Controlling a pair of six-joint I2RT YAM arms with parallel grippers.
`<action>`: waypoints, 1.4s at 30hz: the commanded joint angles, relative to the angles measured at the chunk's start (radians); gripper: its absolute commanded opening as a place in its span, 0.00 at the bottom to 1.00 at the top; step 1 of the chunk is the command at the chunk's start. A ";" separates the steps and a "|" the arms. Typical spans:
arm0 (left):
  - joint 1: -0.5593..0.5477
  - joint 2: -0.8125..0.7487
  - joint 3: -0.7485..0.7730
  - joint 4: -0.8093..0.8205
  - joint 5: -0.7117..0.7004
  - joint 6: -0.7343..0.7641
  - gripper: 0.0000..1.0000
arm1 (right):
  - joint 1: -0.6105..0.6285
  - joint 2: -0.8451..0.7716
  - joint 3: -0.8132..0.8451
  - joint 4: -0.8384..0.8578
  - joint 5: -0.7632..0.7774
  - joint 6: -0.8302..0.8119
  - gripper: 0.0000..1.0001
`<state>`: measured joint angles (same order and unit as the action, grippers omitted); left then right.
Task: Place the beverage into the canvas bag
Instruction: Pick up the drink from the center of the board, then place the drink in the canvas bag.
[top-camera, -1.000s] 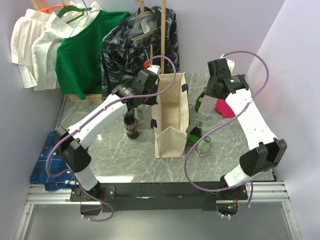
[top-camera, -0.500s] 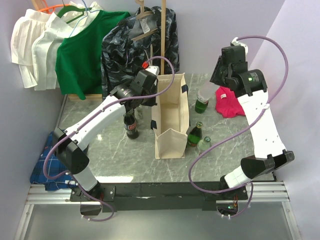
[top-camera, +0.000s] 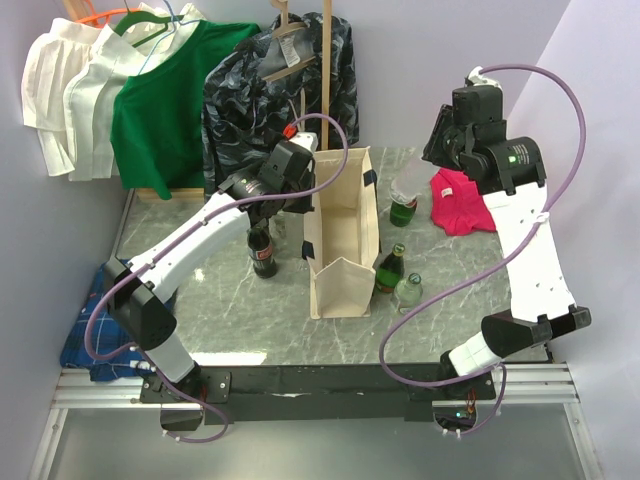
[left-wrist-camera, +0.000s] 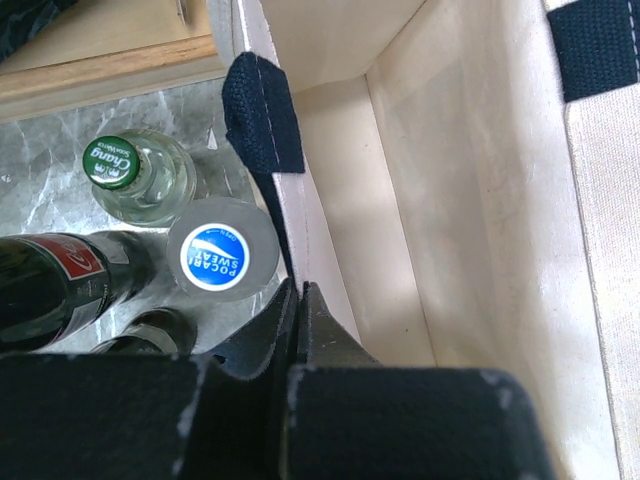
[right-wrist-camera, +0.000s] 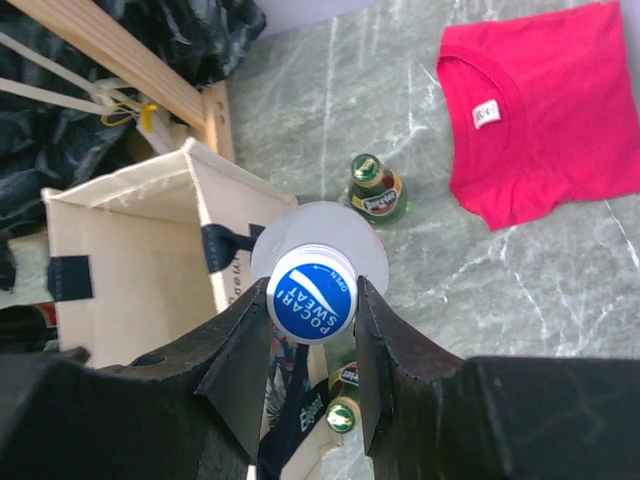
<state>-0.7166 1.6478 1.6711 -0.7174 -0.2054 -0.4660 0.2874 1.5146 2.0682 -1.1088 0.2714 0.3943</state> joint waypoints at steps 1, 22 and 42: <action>-0.001 -0.054 -0.002 0.049 0.020 -0.010 0.02 | -0.004 -0.085 0.108 0.170 -0.038 -0.005 0.00; -0.001 -0.020 0.024 0.050 0.032 -0.002 0.01 | -0.002 -0.021 0.291 0.262 -0.302 0.020 0.00; -0.001 -0.026 0.018 0.056 0.038 -0.005 0.01 | 0.139 0.134 0.274 0.251 -0.221 -0.015 0.00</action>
<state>-0.7166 1.6463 1.6699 -0.7010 -0.1787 -0.4656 0.4118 1.6714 2.2910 -1.0393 -0.0116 0.3763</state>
